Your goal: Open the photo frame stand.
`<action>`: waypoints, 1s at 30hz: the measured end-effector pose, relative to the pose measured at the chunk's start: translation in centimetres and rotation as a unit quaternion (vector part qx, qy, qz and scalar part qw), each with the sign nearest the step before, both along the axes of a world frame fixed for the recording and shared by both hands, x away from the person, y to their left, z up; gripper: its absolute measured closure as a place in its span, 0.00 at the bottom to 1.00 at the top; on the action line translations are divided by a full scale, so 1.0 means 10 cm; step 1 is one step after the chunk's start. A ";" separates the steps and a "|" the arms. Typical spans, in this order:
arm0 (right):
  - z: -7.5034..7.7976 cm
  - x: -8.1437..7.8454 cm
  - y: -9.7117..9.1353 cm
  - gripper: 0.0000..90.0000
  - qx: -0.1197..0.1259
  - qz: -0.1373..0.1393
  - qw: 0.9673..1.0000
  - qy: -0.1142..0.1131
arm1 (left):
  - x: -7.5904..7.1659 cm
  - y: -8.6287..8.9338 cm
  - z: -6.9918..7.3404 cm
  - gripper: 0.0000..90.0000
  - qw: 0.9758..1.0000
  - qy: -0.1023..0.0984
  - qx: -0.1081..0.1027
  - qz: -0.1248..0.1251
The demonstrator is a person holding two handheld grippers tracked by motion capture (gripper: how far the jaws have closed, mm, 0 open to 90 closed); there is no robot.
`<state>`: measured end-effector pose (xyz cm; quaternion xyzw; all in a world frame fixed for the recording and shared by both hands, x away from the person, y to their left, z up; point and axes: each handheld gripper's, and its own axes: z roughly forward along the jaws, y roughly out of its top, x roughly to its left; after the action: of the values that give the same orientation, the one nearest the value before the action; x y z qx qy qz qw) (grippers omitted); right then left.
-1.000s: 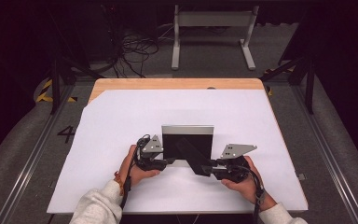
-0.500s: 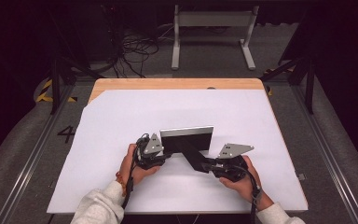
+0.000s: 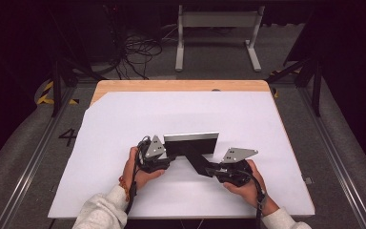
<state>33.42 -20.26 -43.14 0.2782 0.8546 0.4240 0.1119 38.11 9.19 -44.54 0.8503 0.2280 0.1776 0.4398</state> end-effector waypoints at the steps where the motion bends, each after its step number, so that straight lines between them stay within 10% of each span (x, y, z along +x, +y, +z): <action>1: 0.01 0.00 0.01 0.82 -0.001 0.001 1.000 -0.003 | 0.00 0.00 0.00 0.57 1.000 0.000 0.000 -0.001; 16: -0.01 -0.01 0.02 0.89 -0.002 0.011 1.000 0.001 | 0.08 -0.06 -0.13 0.62 0.999 0.040 0.029 -0.015; 30: -0.09 -0.02 0.10 0.93 -0.028 -0.002 1.000 -0.012 | 0.07 -0.08 -0.14 0.71 0.999 0.011 0.042 0.016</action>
<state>33.17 -19.29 -44.08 0.2716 0.8640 0.4032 0.1308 38.84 8.40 -45.99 0.8662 0.2391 0.1849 0.3980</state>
